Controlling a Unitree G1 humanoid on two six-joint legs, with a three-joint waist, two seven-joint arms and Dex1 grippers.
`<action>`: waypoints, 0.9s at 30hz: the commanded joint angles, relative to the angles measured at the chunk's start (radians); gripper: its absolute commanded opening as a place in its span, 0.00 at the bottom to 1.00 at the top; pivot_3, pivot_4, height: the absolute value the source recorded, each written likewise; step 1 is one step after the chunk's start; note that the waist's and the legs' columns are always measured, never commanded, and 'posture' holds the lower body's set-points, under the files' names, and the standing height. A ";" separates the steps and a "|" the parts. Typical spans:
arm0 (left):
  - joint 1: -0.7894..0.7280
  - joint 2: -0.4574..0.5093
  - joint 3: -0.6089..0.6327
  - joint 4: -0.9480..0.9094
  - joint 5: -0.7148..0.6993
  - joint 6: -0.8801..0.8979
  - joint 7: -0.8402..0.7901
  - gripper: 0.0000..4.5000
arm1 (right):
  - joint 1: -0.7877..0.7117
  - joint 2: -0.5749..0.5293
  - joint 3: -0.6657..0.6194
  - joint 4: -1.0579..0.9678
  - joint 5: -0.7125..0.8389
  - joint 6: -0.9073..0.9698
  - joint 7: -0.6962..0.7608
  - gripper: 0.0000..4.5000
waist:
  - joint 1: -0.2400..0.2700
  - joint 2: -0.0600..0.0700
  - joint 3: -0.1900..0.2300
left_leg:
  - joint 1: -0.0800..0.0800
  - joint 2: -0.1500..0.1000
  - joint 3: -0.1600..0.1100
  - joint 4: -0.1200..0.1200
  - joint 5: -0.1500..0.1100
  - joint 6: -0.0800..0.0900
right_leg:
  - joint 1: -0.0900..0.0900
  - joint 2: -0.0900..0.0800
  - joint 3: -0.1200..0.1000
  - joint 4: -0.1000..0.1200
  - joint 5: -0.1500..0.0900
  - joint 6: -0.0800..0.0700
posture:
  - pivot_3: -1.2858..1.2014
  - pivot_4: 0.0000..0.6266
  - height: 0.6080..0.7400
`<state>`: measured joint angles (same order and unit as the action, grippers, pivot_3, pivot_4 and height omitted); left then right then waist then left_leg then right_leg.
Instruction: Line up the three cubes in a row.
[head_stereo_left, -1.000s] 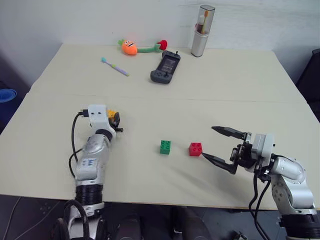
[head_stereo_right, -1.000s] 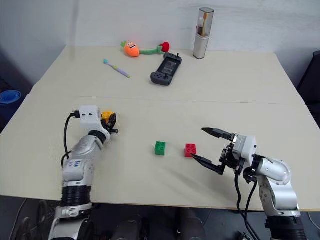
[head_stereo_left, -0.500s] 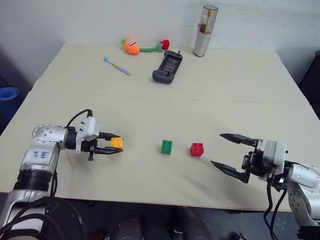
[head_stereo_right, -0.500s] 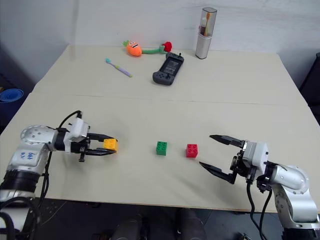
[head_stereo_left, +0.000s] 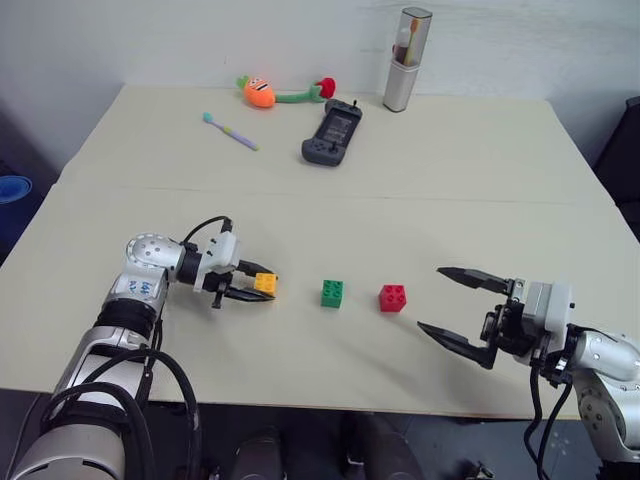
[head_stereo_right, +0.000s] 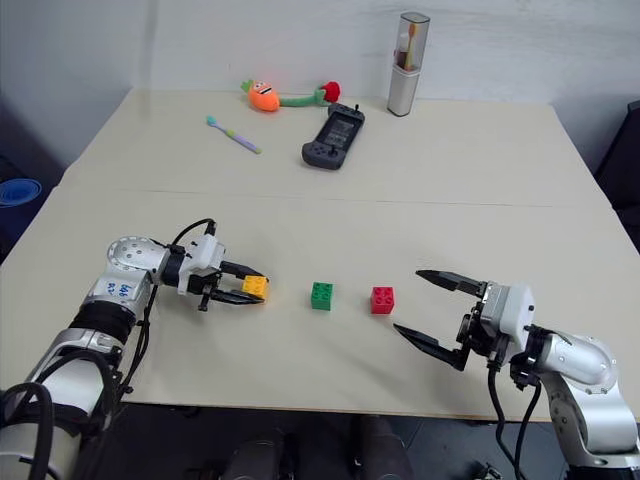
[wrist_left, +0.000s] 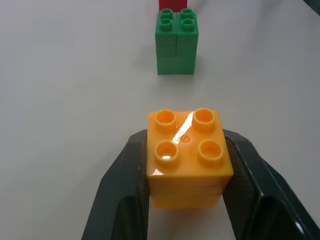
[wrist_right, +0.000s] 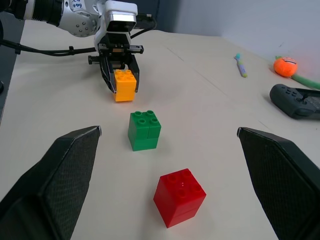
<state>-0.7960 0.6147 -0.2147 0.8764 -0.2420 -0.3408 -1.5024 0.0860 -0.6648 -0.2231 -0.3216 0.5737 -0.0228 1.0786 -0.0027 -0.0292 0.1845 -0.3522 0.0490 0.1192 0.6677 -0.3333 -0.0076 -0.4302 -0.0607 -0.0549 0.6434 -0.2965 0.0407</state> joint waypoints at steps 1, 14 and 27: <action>-0.010 0.020 -0.019 0.030 0.005 -0.029 -0.112 0.34 | 0.012 -0.005 -0.034 -0.041 0.021 -0.003 -0.006 1.00 | 0.000 0.000 0.000 | 0.000 0.000 0.000 0.000 0.000 0.000 | 0.000 0.000 0.000 0.000 0.000 0.000 | 0.52 0.24 1.00; -0.030 0.015 0.018 0.072 0.021 -0.039 -0.112 0.74 | -0.012 -0.015 -0.022 -0.027 0.027 0.011 0.015 1.00 | -0.001 0.000 0.000 | 0.000 0.000 -0.001 0.000 0.000 0.000 | 0.000 0.000 -0.001 0.000 0.000 0.000 | 0.52 0.24 1.00; 0.488 0.400 0.346 -0.516 -0.135 0.215 0.062 0.93 | -0.110 -0.261 -0.121 0.162 0.029 0.063 0.231 1.00 | -0.025 0.000 0.001 | 0.000 0.001 -0.001 -0.001 -0.001 0.003 | 0.000 -0.001 0.001 0.000 0.000 0.000 | 0.52 0.24 1.00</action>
<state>-0.3438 0.9647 0.0328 0.4690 -0.3140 -0.2012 -1.4724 0.0089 -0.8860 -0.3084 -0.1788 0.5999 0.0323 1.2775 -0.0276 -0.0294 0.1853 -0.3520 0.0501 0.1181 0.6667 -0.3351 -0.0039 -0.4302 -0.0624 -0.0541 0.6437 -0.2966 0.0406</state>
